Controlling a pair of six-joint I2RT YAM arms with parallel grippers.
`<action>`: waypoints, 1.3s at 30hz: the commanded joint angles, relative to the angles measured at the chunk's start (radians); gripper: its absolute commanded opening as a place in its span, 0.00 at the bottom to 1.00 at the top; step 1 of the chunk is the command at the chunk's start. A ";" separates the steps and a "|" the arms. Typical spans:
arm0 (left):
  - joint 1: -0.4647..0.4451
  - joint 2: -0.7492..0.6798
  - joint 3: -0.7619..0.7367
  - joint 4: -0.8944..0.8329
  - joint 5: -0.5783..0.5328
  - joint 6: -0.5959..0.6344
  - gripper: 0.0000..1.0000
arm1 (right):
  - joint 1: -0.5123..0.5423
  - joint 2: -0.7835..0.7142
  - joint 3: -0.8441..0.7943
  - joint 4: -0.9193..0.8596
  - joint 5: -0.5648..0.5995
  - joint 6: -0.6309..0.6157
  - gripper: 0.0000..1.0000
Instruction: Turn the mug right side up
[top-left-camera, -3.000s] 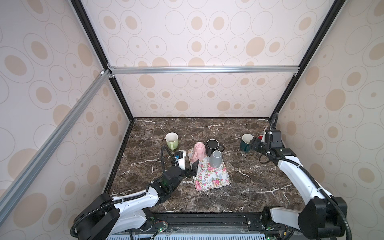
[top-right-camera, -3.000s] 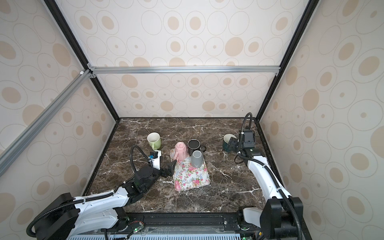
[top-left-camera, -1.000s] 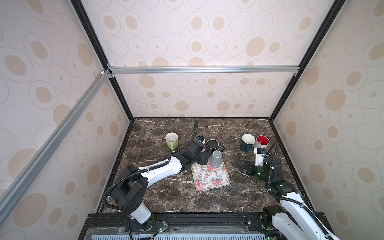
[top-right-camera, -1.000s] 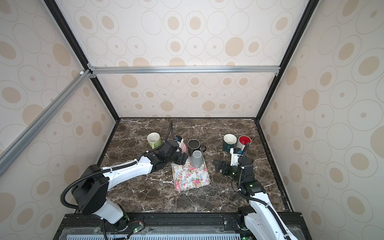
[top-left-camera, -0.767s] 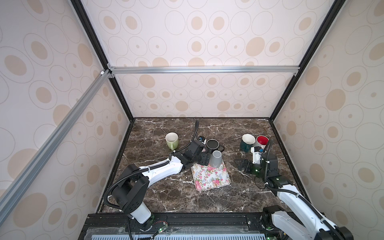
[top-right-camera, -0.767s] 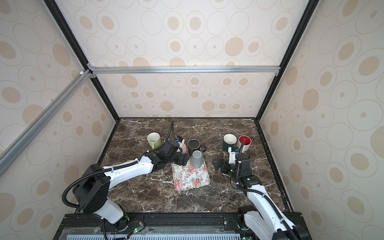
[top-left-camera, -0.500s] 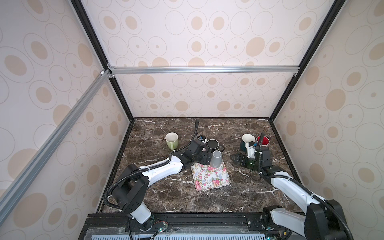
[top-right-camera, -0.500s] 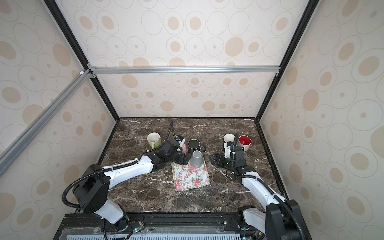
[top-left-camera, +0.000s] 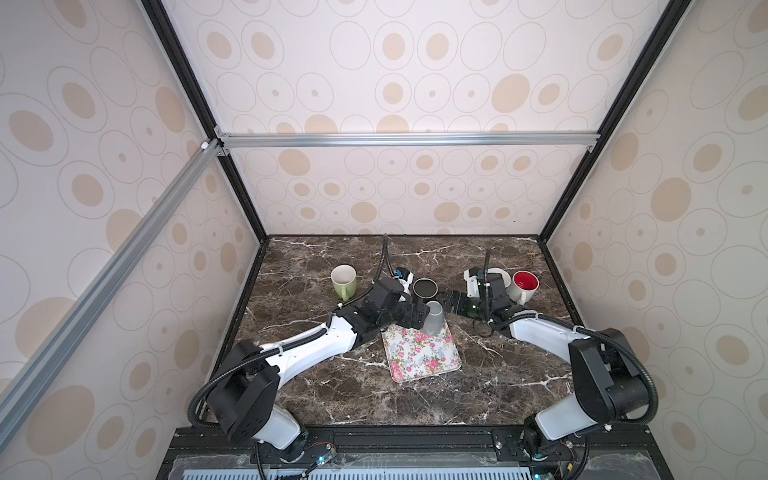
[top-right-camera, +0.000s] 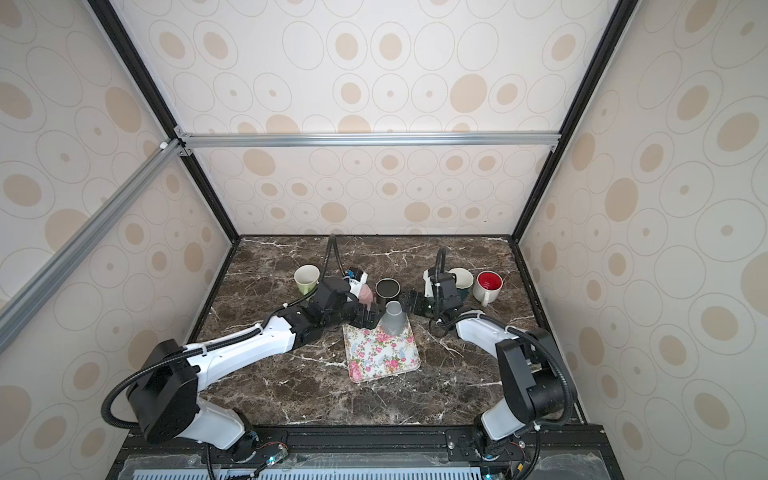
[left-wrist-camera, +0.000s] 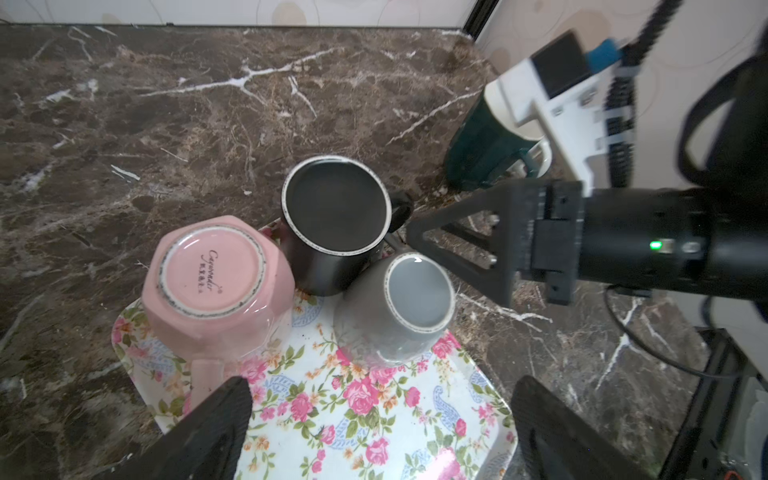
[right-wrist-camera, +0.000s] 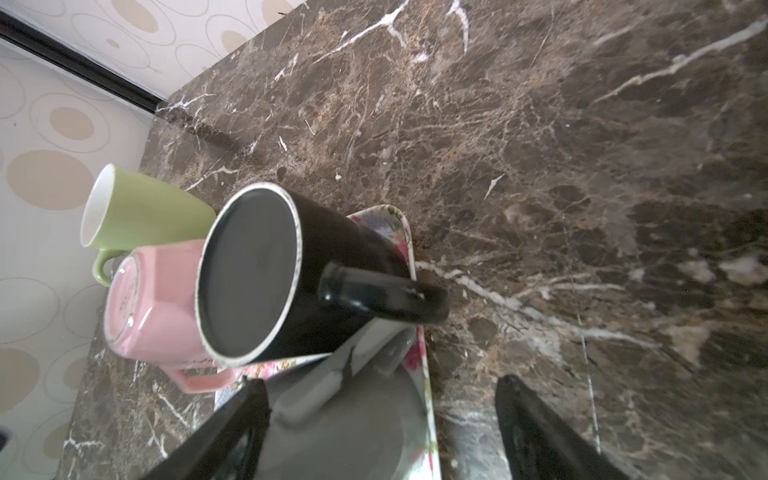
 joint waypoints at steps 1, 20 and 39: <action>-0.003 -0.066 -0.043 0.030 -0.008 -0.040 0.98 | 0.031 0.042 0.069 -0.013 0.078 -0.024 0.88; -0.003 -0.139 -0.087 -0.001 -0.094 -0.024 0.98 | 0.043 0.090 0.052 -0.082 0.213 -0.032 0.85; -0.001 -0.119 -0.092 0.009 -0.089 0.023 0.98 | 0.091 0.015 0.031 -0.181 0.268 -0.017 0.85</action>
